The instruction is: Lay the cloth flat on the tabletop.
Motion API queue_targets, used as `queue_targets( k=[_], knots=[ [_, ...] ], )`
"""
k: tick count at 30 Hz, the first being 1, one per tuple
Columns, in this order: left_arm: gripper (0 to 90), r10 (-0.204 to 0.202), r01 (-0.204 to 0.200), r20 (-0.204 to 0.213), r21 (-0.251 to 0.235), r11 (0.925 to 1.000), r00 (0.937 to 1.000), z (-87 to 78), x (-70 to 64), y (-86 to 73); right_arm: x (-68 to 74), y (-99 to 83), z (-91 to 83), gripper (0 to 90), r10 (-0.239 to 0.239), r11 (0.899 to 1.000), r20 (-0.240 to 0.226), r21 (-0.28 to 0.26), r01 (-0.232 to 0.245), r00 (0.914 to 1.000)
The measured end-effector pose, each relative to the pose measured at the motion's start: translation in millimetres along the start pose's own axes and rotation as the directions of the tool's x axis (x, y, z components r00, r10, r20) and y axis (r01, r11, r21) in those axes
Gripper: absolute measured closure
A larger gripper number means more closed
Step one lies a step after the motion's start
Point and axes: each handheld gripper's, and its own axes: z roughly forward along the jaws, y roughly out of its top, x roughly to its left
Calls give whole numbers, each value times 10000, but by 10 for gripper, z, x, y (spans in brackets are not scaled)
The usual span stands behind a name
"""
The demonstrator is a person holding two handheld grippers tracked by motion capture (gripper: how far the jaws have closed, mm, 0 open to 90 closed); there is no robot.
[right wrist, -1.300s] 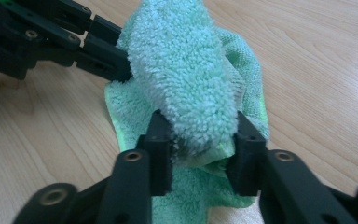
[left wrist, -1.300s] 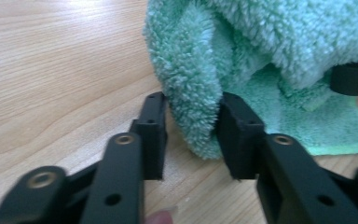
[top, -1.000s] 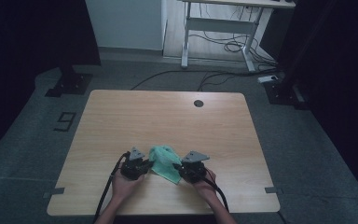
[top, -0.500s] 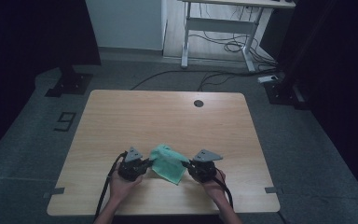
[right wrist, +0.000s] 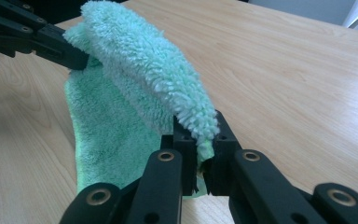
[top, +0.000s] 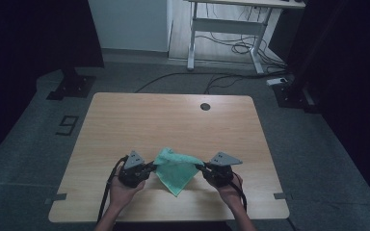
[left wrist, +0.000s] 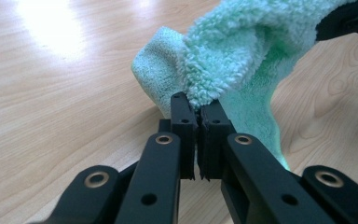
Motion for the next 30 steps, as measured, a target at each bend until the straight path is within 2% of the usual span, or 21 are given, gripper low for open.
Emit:
queue_targets(
  k=[6,14,15,18,20,22,26,30],
  knots=[
    [866,136,-135,81,-180,9997,9999,-73,-28,44,-33,23,-89,851,47,9997,148,-231,-44,9999],
    [865,532,-509,313,-698,9963,9981,-282,-151,166,-53,126,-308,851,-59,9977,242,-672,75,9997],
    [865,647,-609,449,-817,9948,9969,-345,-199,198,-52,153,-369,851,-53,9970,237,-770,72,9997],
    [864,797,-748,500,-922,9929,9956,-417,-255,237,-33,195,-464,851,-105,9957,220,-916,125,9997],
    [864,1009,-947,526,-1093,9895,9935,-510,-313,280,-17,211,-496,851,-139,9949,226,-993,161,9996],
    [863,1209,-1129,569,-1267,9855,9910,-616,-372,323,30,258,-598,850,-304,9921,186,-1214,324,9994],
    [859,1326,-1236,633,-1299,9838,9891,-678,-413,346,66,283,-671,849,-391,9902,195,-1333,413,9990],
    [859,1373,-1239,878,-1434,9819,9866,-756,-457,373,79,298,-720,847,-383,9890,224,-1422,411,9990]
  ],
)
